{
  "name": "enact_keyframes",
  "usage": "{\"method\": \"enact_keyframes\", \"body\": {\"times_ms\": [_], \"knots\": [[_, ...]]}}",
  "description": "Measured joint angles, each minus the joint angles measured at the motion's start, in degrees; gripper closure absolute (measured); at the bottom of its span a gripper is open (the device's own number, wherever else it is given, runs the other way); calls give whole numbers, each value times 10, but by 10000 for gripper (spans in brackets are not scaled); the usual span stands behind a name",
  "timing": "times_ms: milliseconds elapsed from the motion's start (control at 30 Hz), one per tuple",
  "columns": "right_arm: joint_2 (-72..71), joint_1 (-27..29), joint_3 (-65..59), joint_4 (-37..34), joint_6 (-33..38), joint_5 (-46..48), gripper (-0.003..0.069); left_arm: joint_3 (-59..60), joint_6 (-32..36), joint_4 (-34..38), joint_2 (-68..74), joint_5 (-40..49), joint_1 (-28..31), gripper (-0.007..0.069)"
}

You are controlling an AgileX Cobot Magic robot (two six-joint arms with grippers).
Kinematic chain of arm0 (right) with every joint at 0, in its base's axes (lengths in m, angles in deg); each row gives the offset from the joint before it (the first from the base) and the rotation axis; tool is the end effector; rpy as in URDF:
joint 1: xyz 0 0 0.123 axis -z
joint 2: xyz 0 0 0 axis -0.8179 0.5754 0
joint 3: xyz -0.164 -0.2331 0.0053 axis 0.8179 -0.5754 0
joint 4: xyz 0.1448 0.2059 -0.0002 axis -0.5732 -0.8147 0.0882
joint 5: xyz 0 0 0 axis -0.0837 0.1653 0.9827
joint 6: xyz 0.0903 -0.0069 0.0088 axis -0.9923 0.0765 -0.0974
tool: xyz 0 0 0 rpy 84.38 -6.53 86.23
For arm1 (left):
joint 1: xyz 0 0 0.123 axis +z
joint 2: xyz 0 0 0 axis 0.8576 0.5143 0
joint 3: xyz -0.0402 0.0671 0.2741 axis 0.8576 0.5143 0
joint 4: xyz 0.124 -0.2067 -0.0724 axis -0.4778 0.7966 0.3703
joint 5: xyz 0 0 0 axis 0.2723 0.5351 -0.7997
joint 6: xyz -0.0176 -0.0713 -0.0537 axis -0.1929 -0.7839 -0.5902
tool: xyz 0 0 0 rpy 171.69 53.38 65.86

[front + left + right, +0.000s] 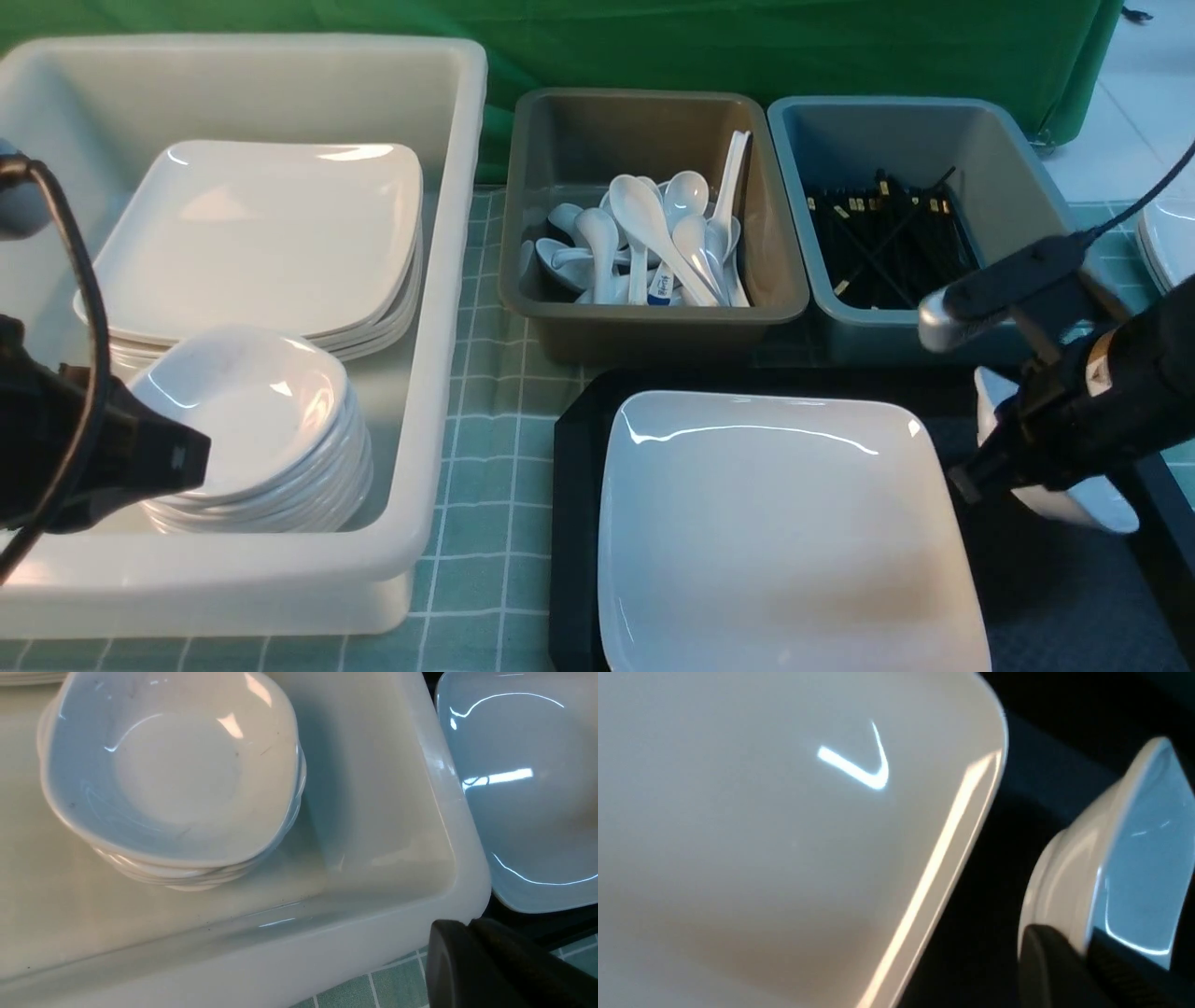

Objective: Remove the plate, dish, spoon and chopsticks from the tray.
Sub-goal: Use the right arm to grab a small plate from the dinner plate, then use the right arm to put the small plate into the large storage box on the left

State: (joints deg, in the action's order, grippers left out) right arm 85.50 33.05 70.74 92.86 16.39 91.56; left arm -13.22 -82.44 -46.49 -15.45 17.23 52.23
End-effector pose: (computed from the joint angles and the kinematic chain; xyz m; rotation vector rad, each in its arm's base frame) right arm 0.2670 0.0960 0.2733 -0.6496 2.3603 -0.0548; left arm 0.1509 -0.0355 0.3491 0.2089 2.4519 -0.2957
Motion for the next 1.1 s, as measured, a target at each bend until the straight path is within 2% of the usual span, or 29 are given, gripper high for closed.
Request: {"method": "enact_keyframes", "body": {"times_ms": [67, 200, 400, 667, 867, 1100], "knots": [[-37, -5, 32, -21, 4, 12, 595, 0, -18, -14, 0, 0, 0, 615], [-47, -26, 130, -93, 72, 21, 595, 0, -68, -65, 0, 10, 0, 615], [25, -106, 259, -168, 151, 24, 595, 0, -125, -125, -13, 39, 0, 615], [229, -262, 484, -182, 183, 37, 595, 0, -194, -209, -100, 99, 1, 615], [359, -356, 629, -181, 224, 41, 595, 0, -237, -226, -169, 112, 1, 615], [415, -393, 676, -180, 261, 27, 595, 0, -254, -239, -199, 113, 1, 613]]}}
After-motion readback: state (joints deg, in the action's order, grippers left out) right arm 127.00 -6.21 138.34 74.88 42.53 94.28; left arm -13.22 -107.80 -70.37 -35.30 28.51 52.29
